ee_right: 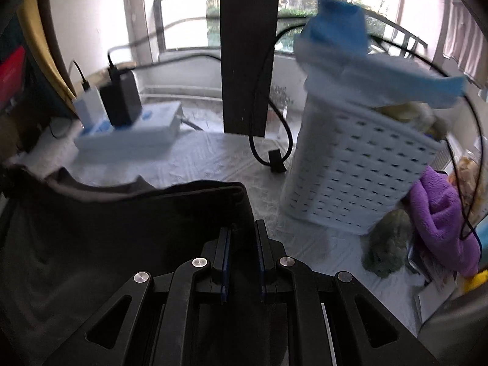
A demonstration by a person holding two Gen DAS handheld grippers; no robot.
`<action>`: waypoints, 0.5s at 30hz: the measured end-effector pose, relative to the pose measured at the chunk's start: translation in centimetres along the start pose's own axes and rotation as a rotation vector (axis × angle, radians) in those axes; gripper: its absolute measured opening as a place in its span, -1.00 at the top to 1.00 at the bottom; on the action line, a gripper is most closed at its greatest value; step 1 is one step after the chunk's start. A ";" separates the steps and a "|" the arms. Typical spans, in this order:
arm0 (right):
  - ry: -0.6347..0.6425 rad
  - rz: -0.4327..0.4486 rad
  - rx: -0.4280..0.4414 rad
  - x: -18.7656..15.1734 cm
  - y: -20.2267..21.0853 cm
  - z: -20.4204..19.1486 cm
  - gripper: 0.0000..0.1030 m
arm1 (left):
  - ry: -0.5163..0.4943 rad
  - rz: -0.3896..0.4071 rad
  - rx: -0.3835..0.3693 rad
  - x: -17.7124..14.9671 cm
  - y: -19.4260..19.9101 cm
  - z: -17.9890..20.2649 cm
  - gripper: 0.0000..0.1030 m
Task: Fold small clothes
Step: 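Lower the shirt onto the bed and open both grippers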
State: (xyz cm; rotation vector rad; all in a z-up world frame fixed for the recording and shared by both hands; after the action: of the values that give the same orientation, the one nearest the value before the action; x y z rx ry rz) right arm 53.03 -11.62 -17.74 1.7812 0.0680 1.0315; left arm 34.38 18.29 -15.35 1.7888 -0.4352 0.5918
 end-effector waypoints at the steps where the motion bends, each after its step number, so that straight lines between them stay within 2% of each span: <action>1: 0.006 -0.020 0.000 -0.1 -0.5 0.1 0.73 | -0.002 -0.008 0.001 -0.1 -0.4 -0.1 0.93; 2: 0.011 -0.028 -0.004 0.0 -0.7 0.2 0.65 | -0.002 -0.017 0.010 -0.2 -0.9 -0.2 0.84; 3: 0.017 -0.025 -0.023 0.2 -0.6 0.3 0.56 | 0.004 -0.023 0.027 -0.2 -1.2 -0.6 0.84; 4: 0.024 -0.019 -0.047 0.5 -0.4 0.6 0.31 | 0.015 -0.029 0.039 -0.3 -1.4 -1.0 0.84; 5: 0.031 -0.014 -0.065 0.8 0.0 0.7 -0.04 | 0.031 -0.036 0.042 -0.4 -1.5 -1.5 0.83; 7: 0.038 0.005 -0.082 1.0 0.8 0.7 -0.39 | 0.058 -0.042 0.038 -0.4 -1.2 -2.2 0.68; 9: 0.038 0.007 -0.086 1.0 1.6 0.5 -0.39 | 0.077 -0.030 0.078 -0.4 -0.6 -3.2 0.12; 11: 0.044 0.011 -0.104 0.7 2.7 0.1 -0.40 | 0.114 -0.007 0.086 -0.2 0.6 -4.3 0.02; 15: 0.016 0.047 -0.147 0.2 5.6 0.6 -0.40 | 0.155 0.015 0.124 -0.2 2.5 -5.9 0.02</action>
State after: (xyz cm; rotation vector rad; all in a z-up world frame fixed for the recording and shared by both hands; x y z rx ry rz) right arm 51.29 -14.61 -13.28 1.6483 -0.0390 1.0568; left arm 31.77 23.23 -12.26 1.8429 -0.3118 0.7767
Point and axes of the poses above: each gripper's, at about its wrist camera, not at the fingertips, and y roughly against the way its jaws point, z to its right, x to its top, the point moved 8 cm from there along -y, roughly the way its jaws point, and after that the axes turned 13 degrees about x, right-handed, at the moved point
